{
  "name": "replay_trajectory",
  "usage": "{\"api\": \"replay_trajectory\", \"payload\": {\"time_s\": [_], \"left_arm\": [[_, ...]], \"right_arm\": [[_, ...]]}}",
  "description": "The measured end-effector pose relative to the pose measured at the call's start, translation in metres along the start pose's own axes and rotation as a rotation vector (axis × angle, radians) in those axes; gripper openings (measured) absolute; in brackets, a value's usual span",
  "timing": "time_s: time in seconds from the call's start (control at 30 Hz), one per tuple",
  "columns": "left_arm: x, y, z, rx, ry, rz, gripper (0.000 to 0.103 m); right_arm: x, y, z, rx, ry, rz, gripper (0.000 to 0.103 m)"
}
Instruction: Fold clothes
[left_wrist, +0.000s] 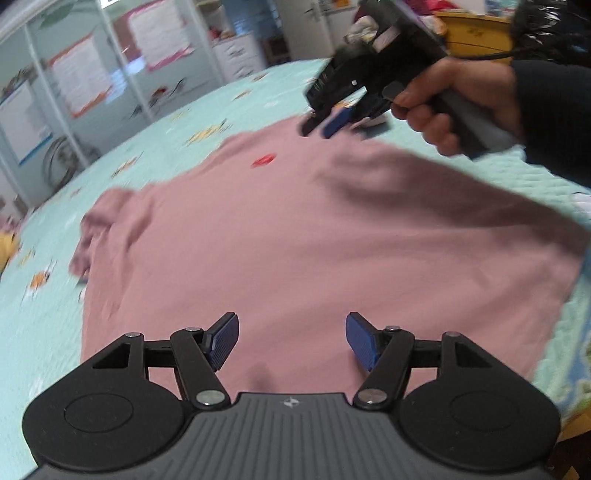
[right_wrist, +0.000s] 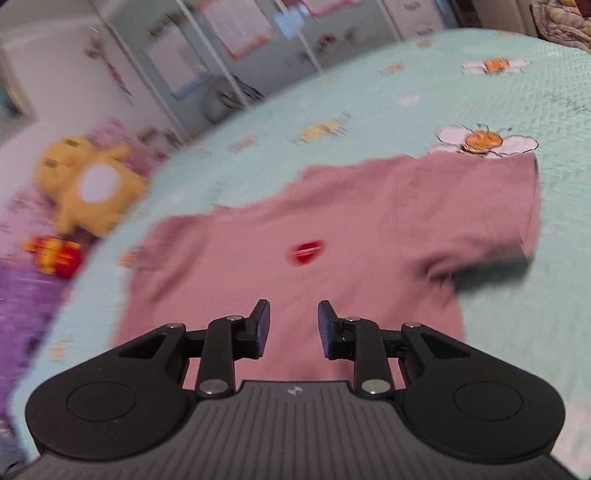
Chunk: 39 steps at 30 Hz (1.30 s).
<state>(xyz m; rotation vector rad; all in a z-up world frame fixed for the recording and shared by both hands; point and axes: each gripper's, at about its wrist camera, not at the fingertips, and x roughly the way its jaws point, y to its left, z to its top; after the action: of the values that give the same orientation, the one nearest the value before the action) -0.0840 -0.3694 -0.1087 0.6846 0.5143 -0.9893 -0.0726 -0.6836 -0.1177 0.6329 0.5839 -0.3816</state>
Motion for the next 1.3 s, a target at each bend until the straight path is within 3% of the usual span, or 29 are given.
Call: {"api": "replay_trajectory", "payload": {"time_s": [0.07,0.1,0.17,0.23,0.27,0.37,0.43,0.5,0.57,0.7,0.8,0.87,0.93,1.0,1.07,1.17,1.23,1.27,1.3], "left_arm": [[0.002,0.013,-0.005,-0.016,-0.004,0.016,0.069],[0.002,0.022,-0.007,-0.035,-0.012,0.023,0.069],[0.001,0.045,-0.013,-0.09,-0.034,0.035,0.069],[0.006,0.078,-0.013,-0.18,-0.06,0.045,0.07],[0.009,0.096,-0.013,-0.23,-0.074,0.05,0.071],[0.02,0.151,-0.011,-0.383,-0.118,0.067,0.072],[0.034,0.195,-0.01,-0.531,-0.14,0.071,0.074],[0.053,0.241,-0.013,-0.711,-0.137,0.062,0.074],[0.076,0.283,-0.019,-0.86,-0.119,0.052,0.073],[0.133,0.346,-0.032,-1.128,-0.081,-0.066,0.071],[0.167,0.364,-0.035,-1.28,-0.082,-0.216,0.071],[0.188,0.366,-0.034,-1.333,-0.074,-0.271,0.069],[0.197,0.368,-0.028,-1.327,-0.074,-0.248,0.057],[0.196,0.379,-0.019,-1.284,-0.064,-0.187,0.019],[0.187,0.4,-0.007,-1.218,-0.085,-0.097,0.013],[0.161,0.425,0.035,-0.976,-0.168,0.127,0.008],[0.147,0.431,0.056,-0.804,-0.181,0.335,0.013],[0.143,0.434,0.055,-0.796,-0.163,0.377,0.036],[0.141,0.439,0.046,-0.847,-0.131,0.368,0.066]], "right_arm": [[0.035,-0.032,0.017,0.043,0.02,-0.112,0.021],[0.04,-0.058,0.023,0.113,0.005,-0.135,0.0],[0.029,-0.093,0.03,0.298,-0.059,-0.117,0.0],[0.006,-0.079,0.025,0.245,-0.171,-0.218,0.011],[-0.002,-0.068,0.018,0.213,-0.201,-0.198,0.013],[-0.001,-0.023,-0.012,0.149,-0.153,0.025,0.032],[0.009,0.0,-0.035,0.115,-0.12,0.087,0.05],[0.021,0.013,-0.058,0.067,-0.101,0.089,0.05],[0.026,0.017,-0.075,-0.023,-0.143,0.045,0.049],[0.026,0.026,-0.076,-0.102,-0.157,0.025,0.06],[0.027,0.025,-0.074,-0.098,-0.153,0.046,0.064],[0.026,0.021,-0.073,-0.075,-0.158,0.065,0.064],[0.025,0.023,-0.075,-0.051,-0.163,0.082,0.064],[0.026,0.022,-0.075,-0.032,-0.165,0.095,0.064],[0.026,0.023,-0.075,-0.026,-0.166,0.101,0.064],[0.026,0.023,-0.075,-0.02,-0.167,0.109,0.065],[0.026,0.022,-0.075,-0.01,-0.168,0.118,0.066],[0.026,0.021,-0.075,-0.007,-0.168,0.119,0.066],[0.026,0.021,-0.075,-0.004,-0.168,0.121,0.066]]}}
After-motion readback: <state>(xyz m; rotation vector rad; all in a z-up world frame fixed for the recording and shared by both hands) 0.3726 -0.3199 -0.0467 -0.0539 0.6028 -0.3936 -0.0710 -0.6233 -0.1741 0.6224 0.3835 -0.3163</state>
